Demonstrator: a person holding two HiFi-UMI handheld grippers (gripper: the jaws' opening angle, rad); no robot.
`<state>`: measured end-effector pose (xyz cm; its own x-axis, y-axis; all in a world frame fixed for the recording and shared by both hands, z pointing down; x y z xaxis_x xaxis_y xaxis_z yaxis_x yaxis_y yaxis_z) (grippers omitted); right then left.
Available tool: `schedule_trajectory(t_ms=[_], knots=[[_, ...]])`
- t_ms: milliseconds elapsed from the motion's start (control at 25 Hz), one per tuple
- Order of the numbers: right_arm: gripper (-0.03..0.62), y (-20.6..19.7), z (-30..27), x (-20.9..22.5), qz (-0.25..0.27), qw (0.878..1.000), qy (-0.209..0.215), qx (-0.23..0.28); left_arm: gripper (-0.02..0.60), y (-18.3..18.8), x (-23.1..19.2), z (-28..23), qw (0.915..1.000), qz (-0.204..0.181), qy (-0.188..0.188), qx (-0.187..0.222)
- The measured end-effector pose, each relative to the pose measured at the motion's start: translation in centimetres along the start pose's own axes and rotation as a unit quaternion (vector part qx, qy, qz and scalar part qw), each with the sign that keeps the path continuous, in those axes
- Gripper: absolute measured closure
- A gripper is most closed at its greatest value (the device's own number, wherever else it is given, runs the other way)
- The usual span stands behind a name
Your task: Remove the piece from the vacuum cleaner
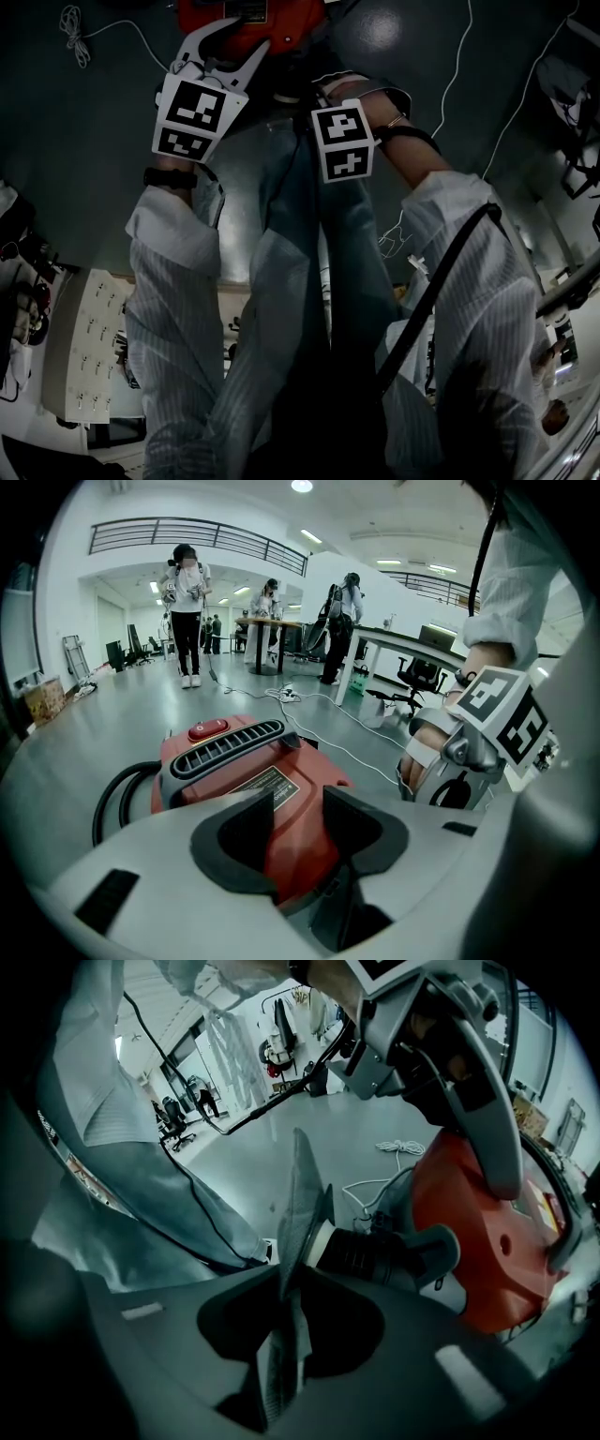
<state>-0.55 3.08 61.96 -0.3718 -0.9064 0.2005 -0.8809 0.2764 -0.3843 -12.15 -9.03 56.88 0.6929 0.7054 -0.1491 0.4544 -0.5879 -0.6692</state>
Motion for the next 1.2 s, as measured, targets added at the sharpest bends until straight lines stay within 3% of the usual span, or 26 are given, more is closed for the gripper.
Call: schedule_trajectory(t_ms=[360,520,720,840,960,1000,1120,1200], knots=[[0.534,0.3,-0.5,-0.5,-0.001,1.000,0.013,0.011,0.433,-0.3,-0.3,0.0,1.0000,0.001,0.001,0.000],[0.569,1.1,-1.4,-3.9,0.060,0.996,0.061,0.012,0.433,-0.2,-0.7,-0.2,1.0000,0.002,0.003,0.000],[0.569,0.1,-1.7,-7.2,-0.024,0.998,0.057,0.034,0.433,-0.1,-0.6,-0.4,0.9999,0.010,0.008,0.004],[0.569,-0.4,-0.3,-7.4,-0.077,0.995,0.030,0.063,0.434,-0.2,0.4,0.5,0.9984,0.054,0.016,0.009],[0.569,-0.3,2.3,-6.8,-0.114,0.989,0.005,0.089,0.437,0.1,1.0,3.5,0.9894,0.135,0.020,0.050],[0.569,0.0,3.3,-6.2,-0.121,0.988,-0.001,0.096,0.453,0.5,0.6,4.8,0.9846,0.158,0.028,0.069],[0.569,1.0,7.0,-4.6,-0.146,0.981,-0.029,0.126,0.575,2.8,-0.5,9.6,0.9708,0.199,0.058,0.120],[0.569,1.8,11.6,-5.0,-0.176,0.970,-0.052,0.157,0.578,5.8,0.8,13.6,0.9658,0.204,0.067,0.146]])
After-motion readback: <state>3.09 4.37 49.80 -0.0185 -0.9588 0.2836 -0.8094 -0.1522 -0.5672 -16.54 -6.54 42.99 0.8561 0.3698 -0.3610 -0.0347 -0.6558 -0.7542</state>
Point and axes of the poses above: the fingertips, and each gripper's own axes: z backward along the fingers, x to its right, y out of its top, the point moved 7 cm from there along z, backward along the fingers, and after that the axes turned 2 degrees about z, right-handed, at the moved point
